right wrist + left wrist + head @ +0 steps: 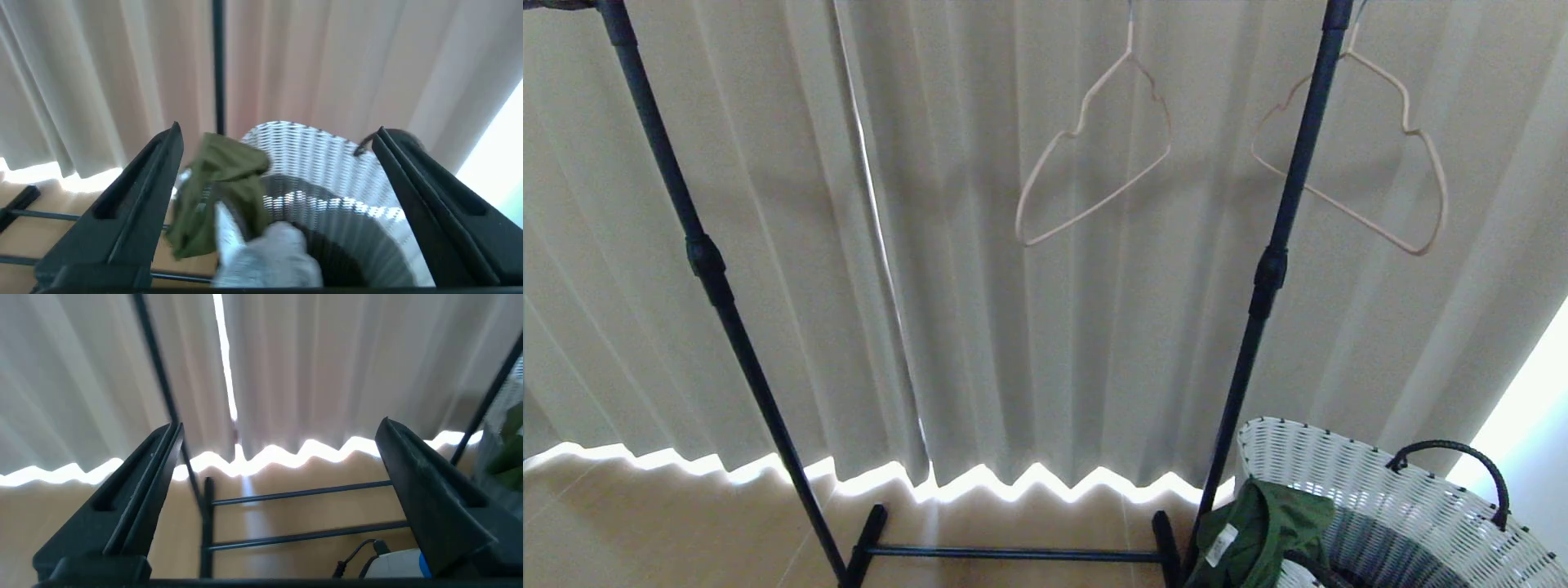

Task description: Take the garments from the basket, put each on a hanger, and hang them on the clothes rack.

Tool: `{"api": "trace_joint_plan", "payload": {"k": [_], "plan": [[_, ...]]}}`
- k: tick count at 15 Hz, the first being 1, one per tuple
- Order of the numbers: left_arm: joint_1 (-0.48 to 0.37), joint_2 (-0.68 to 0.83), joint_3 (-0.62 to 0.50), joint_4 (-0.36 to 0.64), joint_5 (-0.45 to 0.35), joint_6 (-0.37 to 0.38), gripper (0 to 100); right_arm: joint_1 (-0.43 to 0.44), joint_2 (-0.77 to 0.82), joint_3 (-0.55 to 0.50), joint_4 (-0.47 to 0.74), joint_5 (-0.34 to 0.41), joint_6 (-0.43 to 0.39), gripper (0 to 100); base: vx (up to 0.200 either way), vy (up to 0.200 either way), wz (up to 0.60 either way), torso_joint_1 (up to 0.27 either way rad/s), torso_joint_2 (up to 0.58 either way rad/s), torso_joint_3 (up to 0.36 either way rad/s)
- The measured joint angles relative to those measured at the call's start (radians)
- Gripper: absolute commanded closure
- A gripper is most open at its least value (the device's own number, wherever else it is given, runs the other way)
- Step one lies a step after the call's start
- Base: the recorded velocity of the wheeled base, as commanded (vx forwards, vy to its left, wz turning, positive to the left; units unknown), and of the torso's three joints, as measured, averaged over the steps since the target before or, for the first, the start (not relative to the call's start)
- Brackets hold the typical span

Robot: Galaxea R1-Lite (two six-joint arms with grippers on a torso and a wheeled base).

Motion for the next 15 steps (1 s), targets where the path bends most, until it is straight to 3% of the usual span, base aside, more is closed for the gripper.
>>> {"api": "trace_joint_plan", "payload": {"k": [9,15], "plan": [[0.0,0.0,0.0,0.0,0.0,-0.001,0,0.0,0.0,0.0,-0.001,-0.001,0.003,0,0.0,0.0,0.0,0.0,0.0,0.0],[0.0,0.0,0.0,0.0,0.0,-0.019,0,0.0,0.0,-0.001,0.007,-0.033,-0.009,0,-0.167,0.0,0.0,0.002,0.0,0.002]]}}
